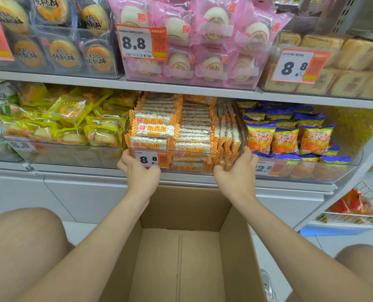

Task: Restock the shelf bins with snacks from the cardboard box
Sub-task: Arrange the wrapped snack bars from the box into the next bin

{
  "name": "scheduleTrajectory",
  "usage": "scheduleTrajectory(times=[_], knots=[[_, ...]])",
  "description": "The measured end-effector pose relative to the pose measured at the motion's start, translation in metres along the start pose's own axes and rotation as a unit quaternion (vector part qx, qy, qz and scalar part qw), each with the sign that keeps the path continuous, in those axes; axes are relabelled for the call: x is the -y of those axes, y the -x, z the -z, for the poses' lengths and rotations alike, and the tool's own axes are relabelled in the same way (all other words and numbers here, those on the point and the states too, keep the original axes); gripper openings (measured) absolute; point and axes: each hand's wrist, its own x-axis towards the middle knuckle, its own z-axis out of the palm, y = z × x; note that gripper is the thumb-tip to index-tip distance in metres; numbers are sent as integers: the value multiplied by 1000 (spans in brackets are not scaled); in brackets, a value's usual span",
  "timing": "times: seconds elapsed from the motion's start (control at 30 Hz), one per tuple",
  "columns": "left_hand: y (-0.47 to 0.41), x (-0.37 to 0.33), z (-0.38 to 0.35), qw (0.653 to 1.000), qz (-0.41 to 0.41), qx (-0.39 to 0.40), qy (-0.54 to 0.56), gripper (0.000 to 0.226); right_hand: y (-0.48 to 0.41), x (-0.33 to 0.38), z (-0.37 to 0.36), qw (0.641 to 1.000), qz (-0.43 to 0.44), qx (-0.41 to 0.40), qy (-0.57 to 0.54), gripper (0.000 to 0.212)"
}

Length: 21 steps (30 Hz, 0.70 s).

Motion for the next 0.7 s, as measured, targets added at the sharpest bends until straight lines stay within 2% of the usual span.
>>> scheduleTrajectory(times=[0.17, 0.23, 0.27, 0.33, 0.4, 0.43, 0.5, 0.57, 0.63, 0.7], knots=[[1, 4, 0, 999, -4, 3, -33, 89, -3, 0, -2, 999, -20, 21, 32, 95], [3, 3, -1, 995, -25, -45, -86, 90, 2, 6, -4, 993, -17, -10, 116, 95], [4, 1, -3, 986, -61, -85, -126, 86, 6, 11, -5, 986, 7, -47, 157, 91], [7, -5, -3, 954, -177, -126, -207, 70, 12, 23, -12, 971, 99, -107, 190, 75], [4, -13, 2, 906, -273, -103, -306, 62, 11, 39, -24, 959, 207, -101, 166, 50], [0, -14, 6, 883, -294, -82, -357, 63, 7, 47, -30, 955, 244, -78, 150, 39], [-6, -12, 13, 845, -306, -43, -437, 71, -8, 64, -45, 954, 276, -32, 114, 33], [-9, -7, 20, 808, -312, -10, -500, 82, -25, 79, -56, 954, 287, -12, 90, 37], [-11, -3, 24, 776, -309, 19, -550, 93, -41, 88, -66, 949, 297, 6, 108, 39], [-15, 1, 26, 757, -307, 34, -576, 94, -53, 92, -74, 946, 301, 30, 120, 34]])
